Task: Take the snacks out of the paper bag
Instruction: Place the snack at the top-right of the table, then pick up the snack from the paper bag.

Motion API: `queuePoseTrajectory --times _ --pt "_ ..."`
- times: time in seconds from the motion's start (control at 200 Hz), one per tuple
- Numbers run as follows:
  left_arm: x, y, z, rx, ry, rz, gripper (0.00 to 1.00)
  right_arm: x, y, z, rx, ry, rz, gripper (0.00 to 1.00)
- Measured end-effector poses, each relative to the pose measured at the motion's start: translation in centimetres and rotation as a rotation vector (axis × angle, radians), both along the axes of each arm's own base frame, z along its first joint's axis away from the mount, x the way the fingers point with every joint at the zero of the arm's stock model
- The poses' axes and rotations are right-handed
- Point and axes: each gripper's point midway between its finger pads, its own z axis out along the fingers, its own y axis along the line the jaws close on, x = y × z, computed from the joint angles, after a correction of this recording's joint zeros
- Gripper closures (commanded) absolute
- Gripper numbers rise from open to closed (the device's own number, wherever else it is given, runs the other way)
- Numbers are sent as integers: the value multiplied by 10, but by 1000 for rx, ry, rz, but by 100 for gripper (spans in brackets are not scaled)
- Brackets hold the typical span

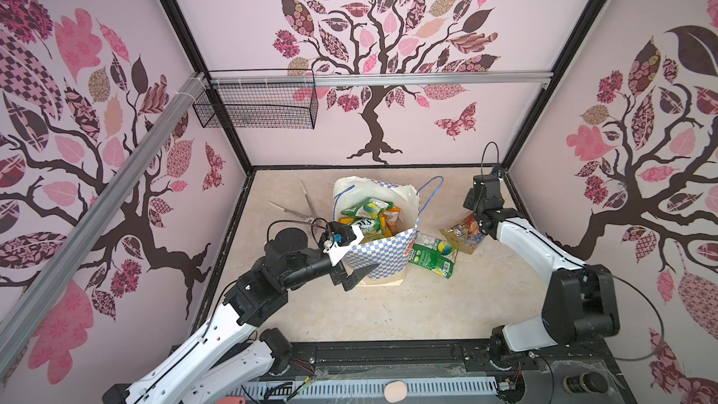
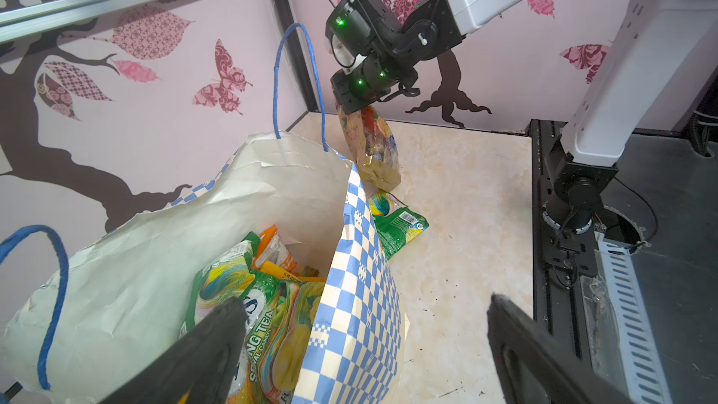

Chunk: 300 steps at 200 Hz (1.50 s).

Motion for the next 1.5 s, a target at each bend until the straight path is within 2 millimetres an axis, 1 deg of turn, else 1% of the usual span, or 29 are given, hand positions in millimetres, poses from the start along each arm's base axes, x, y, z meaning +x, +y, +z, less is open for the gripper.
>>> queuePoseTrajectory --times 0.07,0.13,0.21,0.295,0.38,0.47,0.54,0.595,0.64,0.675,0.685,0.74,0.825,0.855,0.86,0.9,0.975,1.025,1.06,1.14,1.19,1.24,1.3,1.345,1.425,1.455,1.5 --pt "2 1 0 1 -5 11 1 19 9 -5 29 -1 31 83" --pt "2 3 -1 0 -11 21 1 34 17 -12 54 6 55 80" --pt "4 5 -2 2 -18 37 1 51 28 -23 102 14 87 72" --pt "5 7 -1 1 -27 50 2 64 39 -30 156 29 119 60" --pt "8 8 0 4 -36 66 1 69 47 -28 209 27 134 44" --pt "11 11 0 9 -50 85 1 68 51 -19 239 10 140 37" --pt "12 13 0 13 -60 101 1 60 52 -6 258 -11 149 29" --pt "14 15 -1 18 -66 115 1 48 55 12 282 -39 172 21" --pt "16 17 -1 22 -71 130 1 34 59 31 301 -70 203 12" --pt "18 18 -1 26 -76 142 1 21 63 51 319 -110 237 2" --pt "19 19 -1 28 -78 147 1 17 64 58 336 -129 246 1" --pt "23 22 -1 37 -86 171 1 -5 70 91 345 -201 315 0" --pt "32 27 -5 55 -85 213 1 -46 80 147 353 -321 431 1" --pt "36 29 -7 63 -80 229 1 -58 83 161 352 -351 464 0" --pt "36 29 -7 64 -79 230 1 -61 84 166 348 -362 474 0" --pt "42 31 -11 79 -68 250 1 -78 88 184 340 -395 523 0" --pt "52 32 -15 111 -34 283 1 -104 97 206 335 -423 609 0" --pt "59 31 -15 125 -5 302 1 -116 105 216 342 -426 666 0" --pt "63 30 -10 128 12 318 1 -124 112 221 356 -421 711 0" --pt "72 30 10 111 33 364 1 -139 128 225 402 -391 814 1" --pt "77 30 28 84 36 397 2 -147 141 224 436 -354 881 0" --pt "79 29 47 56 36 424 4 -155 155 222 465 -307 938 1" --pt "82 25 68 23 46 447 6 -167 180 220 487 -245 1032 0" --pt "85 22 84 -1 59 462 8 -181 202 217 502 -197 1111 0" --pt "97 16 103 -18 112 505 11 -206 230 213 519 -126 1231 1" --pt "104 13 109 -21 138 528 14 -214 237 212 528 -103 1264 1" --pt "115 7 114 -18 183 558 19 -222 242 211 534 -82 1292 2"
